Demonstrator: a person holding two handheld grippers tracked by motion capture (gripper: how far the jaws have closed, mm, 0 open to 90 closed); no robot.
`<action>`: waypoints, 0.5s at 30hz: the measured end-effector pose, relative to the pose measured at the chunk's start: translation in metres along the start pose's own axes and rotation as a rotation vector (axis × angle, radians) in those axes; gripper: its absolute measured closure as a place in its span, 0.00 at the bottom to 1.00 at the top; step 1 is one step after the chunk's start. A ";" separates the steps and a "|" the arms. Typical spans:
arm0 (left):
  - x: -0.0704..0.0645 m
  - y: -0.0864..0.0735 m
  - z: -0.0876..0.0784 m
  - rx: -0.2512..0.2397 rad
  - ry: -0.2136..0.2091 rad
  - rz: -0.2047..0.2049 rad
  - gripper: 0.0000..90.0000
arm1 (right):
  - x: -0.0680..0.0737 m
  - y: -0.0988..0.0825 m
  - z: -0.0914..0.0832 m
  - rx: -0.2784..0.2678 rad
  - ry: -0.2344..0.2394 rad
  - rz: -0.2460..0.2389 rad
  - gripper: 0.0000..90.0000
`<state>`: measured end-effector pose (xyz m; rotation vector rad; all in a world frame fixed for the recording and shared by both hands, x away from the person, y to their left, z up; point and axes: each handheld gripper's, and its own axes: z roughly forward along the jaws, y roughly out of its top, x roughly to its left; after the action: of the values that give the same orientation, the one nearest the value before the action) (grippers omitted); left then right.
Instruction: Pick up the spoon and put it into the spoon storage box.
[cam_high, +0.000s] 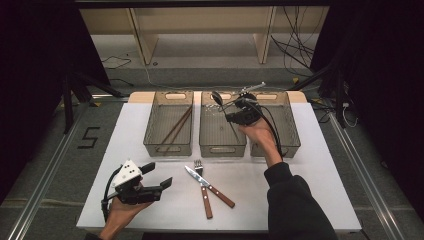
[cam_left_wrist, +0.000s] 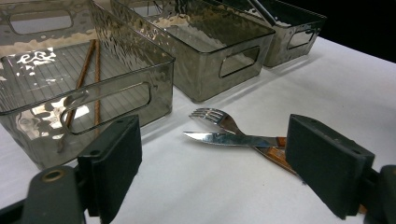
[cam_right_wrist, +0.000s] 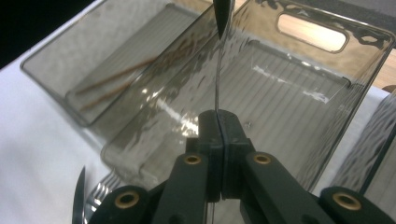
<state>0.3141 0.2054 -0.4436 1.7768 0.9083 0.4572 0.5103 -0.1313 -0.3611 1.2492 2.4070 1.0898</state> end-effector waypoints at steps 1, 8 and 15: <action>0.000 0.000 0.000 0.000 0.000 0.000 0.20 | -0.001 0.001 0.002 0.001 -0.002 0.007 1.00; 0.000 0.000 0.000 -0.001 -0.002 0.002 0.21 | -0.004 0.007 0.013 0.008 -0.023 0.042 1.00; 0.000 0.000 0.000 -0.003 -0.003 0.001 0.20 | -0.006 0.004 0.026 0.032 -0.030 0.067 1.00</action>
<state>0.3140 0.2049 -0.4433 1.7753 0.9039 0.4559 0.5299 -0.1210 -0.3774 1.3559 2.3851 1.0474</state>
